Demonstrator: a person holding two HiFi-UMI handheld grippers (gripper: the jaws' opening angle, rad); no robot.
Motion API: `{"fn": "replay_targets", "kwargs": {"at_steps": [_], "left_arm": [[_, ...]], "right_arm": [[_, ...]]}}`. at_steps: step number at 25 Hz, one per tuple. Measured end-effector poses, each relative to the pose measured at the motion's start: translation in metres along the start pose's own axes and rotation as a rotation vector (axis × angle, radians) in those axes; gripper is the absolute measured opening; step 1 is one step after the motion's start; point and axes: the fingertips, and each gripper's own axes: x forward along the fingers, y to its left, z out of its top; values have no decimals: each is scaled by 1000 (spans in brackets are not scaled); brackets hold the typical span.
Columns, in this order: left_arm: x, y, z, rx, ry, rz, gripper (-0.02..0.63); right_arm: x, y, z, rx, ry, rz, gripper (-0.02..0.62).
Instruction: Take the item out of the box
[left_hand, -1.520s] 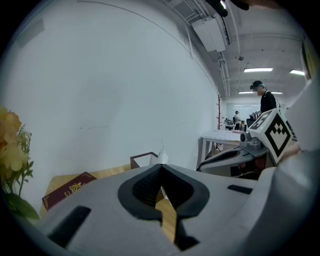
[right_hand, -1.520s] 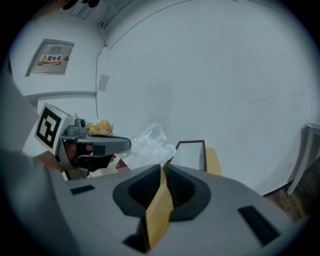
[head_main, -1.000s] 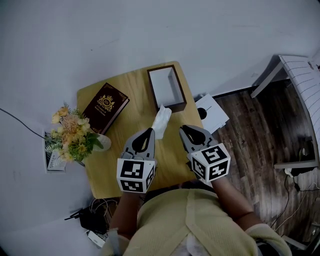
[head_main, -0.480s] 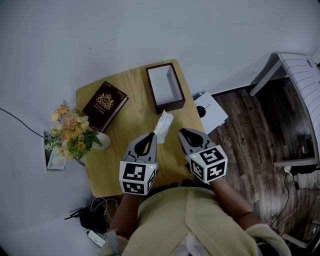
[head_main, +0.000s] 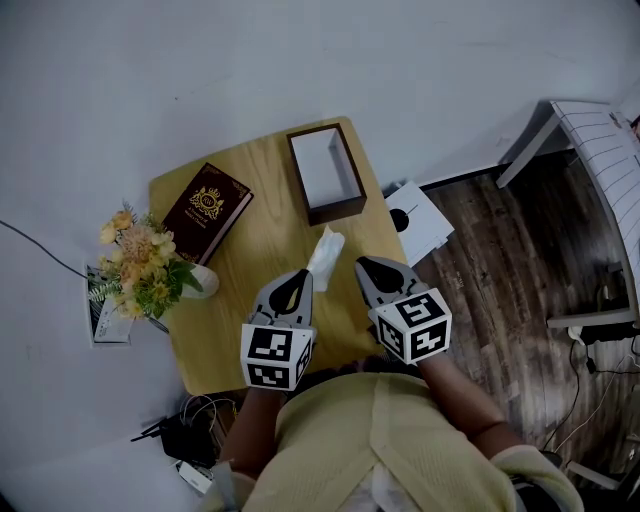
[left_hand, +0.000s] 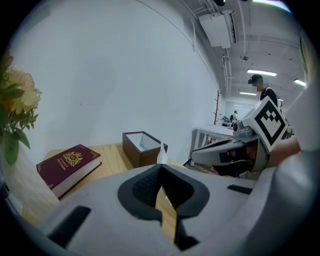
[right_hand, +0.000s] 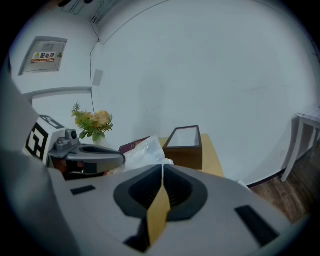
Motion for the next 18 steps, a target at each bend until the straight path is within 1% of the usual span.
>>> {"fn": "replay_targets", "kwargs": {"at_steps": [7, 18], "left_arm": [[3, -2, -3, 5, 12, -8, 20], [5, 2, -5, 9, 26, -13, 20]], "right_arm": [[0, 0, -2, -16, 7, -7, 29], [3, -1, -4, -7, 20, -5, 29]]}}
